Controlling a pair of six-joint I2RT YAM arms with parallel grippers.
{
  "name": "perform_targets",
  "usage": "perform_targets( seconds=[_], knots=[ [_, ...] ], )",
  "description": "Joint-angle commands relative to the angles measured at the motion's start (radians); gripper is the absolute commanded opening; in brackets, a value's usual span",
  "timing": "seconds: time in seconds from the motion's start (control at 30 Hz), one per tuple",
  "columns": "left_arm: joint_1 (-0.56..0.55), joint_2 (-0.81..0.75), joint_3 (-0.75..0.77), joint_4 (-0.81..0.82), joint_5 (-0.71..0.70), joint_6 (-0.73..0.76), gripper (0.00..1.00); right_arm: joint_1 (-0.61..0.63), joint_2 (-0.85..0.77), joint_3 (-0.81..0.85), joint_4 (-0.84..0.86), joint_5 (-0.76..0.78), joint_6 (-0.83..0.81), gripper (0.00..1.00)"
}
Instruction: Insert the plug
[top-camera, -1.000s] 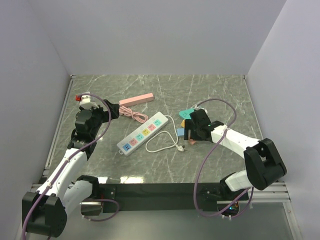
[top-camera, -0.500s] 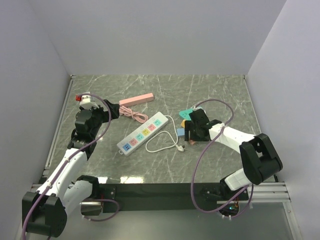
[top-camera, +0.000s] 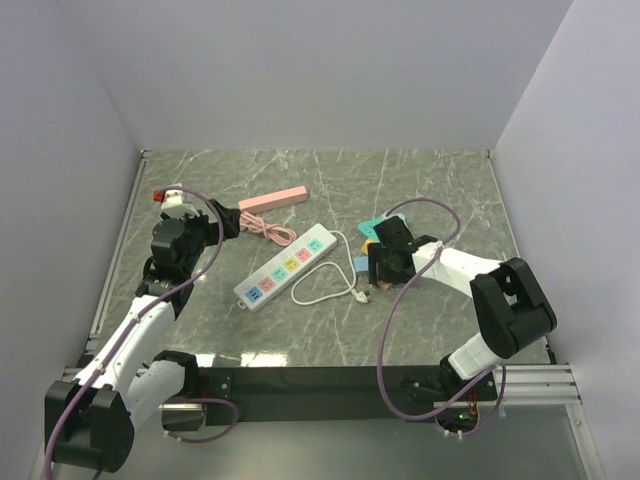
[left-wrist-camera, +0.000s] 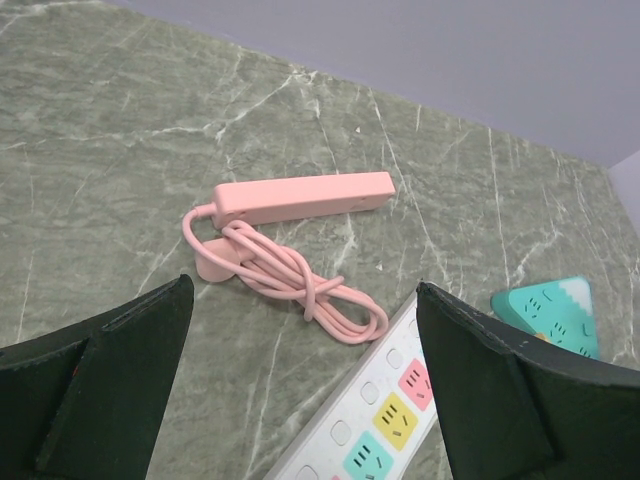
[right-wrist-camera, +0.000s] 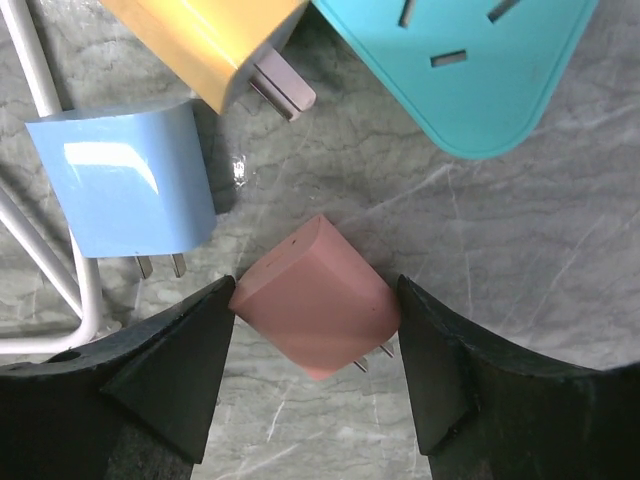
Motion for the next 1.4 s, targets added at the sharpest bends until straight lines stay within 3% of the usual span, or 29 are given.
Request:
perform_targets(
  seconds=[0.0,0.07,0.1,0.27,0.3,0.37,0.53,0.7,0.9,1.07,1.37],
  knots=[
    [-0.004,-0.007,0.028,0.029,0.015,-0.010,0.99,0.005,0.015,0.046,-0.006,-0.006,-0.021,0.72],
    [-0.004,-0.009,0.028,0.028,0.012,-0.009,1.00,0.008,0.016,0.047,-0.005,-0.011,-0.025,0.64],
    [-0.004,-0.010,0.028,0.026,0.012,-0.009,0.99,0.010,0.010,0.047,-0.005,-0.011,-0.027,0.53],
    [-0.006,-0.007,0.030,0.031,0.018,-0.006,0.99,0.025,-0.028,0.035,-0.031,0.020,-0.028,0.31],
    [-0.009,-0.009,0.028,0.036,0.018,-0.004,0.99,0.025,-0.055,0.035,-0.035,0.018,-0.028,0.19],
    [-0.018,-0.012,0.025,0.043,0.018,0.000,0.99,0.026,-0.089,0.043,-0.054,0.015,-0.027,0.13],
    [-0.035,-0.019,0.031,0.036,0.013,0.011,1.00,0.026,-0.246,0.096,-0.084,-0.005,-0.048,0.12],
    [-0.053,-0.032,0.019,0.080,0.104,0.014,0.99,0.026,-0.324,0.132,-0.023,-0.139,-0.079,0.11],
    [-0.122,-0.044,0.031,0.069,0.067,0.054,0.99,0.051,-0.242,0.182,0.112,-0.250,-0.082,0.11],
    [-0.185,-0.035,0.021,0.138,0.168,0.072,0.99,0.080,-0.198,0.207,0.222,-0.337,-0.038,0.11],
    [-0.386,0.033,0.035,0.210,0.211,0.158,0.99,0.086,-0.238,0.192,0.487,-0.416,0.180,0.10]
  ],
)
